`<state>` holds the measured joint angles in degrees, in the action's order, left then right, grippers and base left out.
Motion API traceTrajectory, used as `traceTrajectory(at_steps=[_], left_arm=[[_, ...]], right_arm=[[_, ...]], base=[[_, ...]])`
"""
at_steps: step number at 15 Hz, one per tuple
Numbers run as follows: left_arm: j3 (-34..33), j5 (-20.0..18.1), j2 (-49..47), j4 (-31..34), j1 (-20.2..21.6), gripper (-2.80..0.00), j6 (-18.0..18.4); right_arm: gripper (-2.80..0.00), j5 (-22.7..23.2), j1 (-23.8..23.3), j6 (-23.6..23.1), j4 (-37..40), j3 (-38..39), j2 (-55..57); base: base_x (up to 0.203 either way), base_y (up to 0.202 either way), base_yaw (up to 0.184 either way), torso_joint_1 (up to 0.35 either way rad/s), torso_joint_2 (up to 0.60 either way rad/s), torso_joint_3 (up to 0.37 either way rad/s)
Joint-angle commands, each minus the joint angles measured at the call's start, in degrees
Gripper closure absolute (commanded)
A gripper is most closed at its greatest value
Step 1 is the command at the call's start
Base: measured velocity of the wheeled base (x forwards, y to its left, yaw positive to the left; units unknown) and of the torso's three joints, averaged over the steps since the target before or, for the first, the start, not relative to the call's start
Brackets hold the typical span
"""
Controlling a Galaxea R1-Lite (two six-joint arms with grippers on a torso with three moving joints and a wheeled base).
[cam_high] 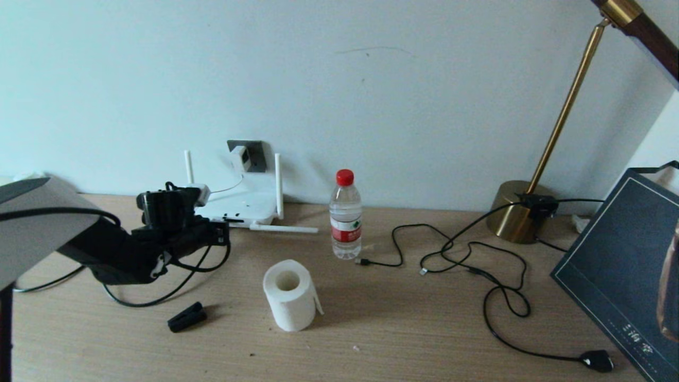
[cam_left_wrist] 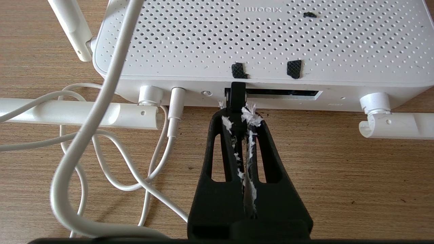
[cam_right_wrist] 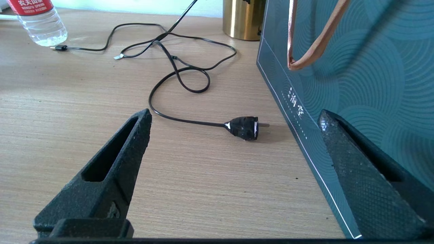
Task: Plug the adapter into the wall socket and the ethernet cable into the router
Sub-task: Plug cable into router interface
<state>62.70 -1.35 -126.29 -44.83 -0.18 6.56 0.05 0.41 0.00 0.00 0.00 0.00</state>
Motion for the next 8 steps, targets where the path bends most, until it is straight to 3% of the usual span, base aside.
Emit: traceTrajectory(at_steps=[1, 3, 4, 5, 8], left_arm=[[-0.70, 0.11, 0.08, -0.37, 0.01, 0.00, 0.03], [-1.25, 0.03, 0.09, -0.78, 0.01, 0.00, 0.06], [-1.53, 0.03, 0.17, -0.88, 0.01, -0.90, 0.03], [-1.44, -0.12, 0.43, -0.96, 0.01, -2.80, 0.03], [-2.77, -0.07, 1.36, -1.21, 0.01, -2.80, -0.05]], right_arm=[[-2.80, 0.04, 0.02, 0.00, 0.00, 0.00, 0.09], [-2.80, 0.04, 0.02, 0.00, 0.00, 0.00, 0.00], [-2.80, 0.04, 0.02, 0.00, 0.00, 0.00, 0.07], [-2.80, 0.04, 0.02, 0.00, 0.00, 0.00, 0.09], [-2.80, 0.04, 0.02, 0.00, 0.00, 0.00, 0.00]], base=[[0.000, 0.000, 0.000, 0.000, 0.00, 0.000], [0.000, 0.000, 0.000, 0.000, 0.00, 0.000], [0.000, 0.000, 0.000, 0.000, 0.00, 0.000], [0.000, 0.000, 0.000, 0.000, 0.00, 0.000], [0.000, 0.000, 0.000, 0.000, 0.00, 0.000]])
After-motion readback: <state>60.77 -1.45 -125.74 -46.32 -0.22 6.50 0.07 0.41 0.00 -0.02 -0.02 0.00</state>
